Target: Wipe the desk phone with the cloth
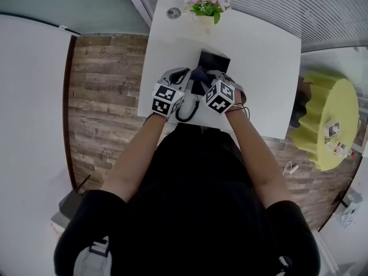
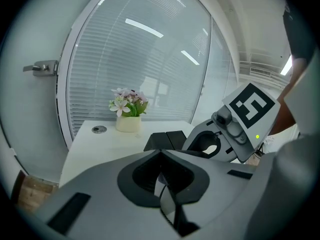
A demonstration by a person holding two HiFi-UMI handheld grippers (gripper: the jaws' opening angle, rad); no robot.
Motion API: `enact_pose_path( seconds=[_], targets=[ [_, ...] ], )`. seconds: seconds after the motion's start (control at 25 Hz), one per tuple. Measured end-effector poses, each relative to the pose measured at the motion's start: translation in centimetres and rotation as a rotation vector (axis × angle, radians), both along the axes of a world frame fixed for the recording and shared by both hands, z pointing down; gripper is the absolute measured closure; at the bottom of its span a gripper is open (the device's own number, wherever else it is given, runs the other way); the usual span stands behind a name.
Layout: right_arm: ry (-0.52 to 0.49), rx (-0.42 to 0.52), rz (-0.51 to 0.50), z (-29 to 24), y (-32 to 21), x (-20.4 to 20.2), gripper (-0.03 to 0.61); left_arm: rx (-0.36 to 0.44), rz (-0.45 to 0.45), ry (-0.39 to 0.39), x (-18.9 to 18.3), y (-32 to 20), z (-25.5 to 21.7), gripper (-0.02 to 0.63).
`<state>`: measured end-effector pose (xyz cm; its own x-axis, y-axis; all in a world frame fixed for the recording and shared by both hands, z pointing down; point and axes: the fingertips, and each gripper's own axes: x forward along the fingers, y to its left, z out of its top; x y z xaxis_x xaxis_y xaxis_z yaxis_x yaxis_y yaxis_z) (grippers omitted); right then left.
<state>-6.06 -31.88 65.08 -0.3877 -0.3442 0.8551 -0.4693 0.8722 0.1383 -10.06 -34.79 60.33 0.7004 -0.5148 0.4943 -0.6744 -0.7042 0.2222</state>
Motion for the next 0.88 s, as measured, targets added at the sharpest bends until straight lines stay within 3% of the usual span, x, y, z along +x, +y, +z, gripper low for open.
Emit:
enact_pose_path(
  seconds=[0.44,0.88],
  targets=[
    [0.011,-0.094,-0.066,1.9,3.8,-1.3,0.491,-0.023,0.047,-0.034,0.0,2.4,1.3,0.604],
    [-0.075,-0.227,-0.043,3.3,7.1,-2.3,0.491,-0.042,0.057,-0.034,-0.5,3.9,1.6,0.604]
  ],
)
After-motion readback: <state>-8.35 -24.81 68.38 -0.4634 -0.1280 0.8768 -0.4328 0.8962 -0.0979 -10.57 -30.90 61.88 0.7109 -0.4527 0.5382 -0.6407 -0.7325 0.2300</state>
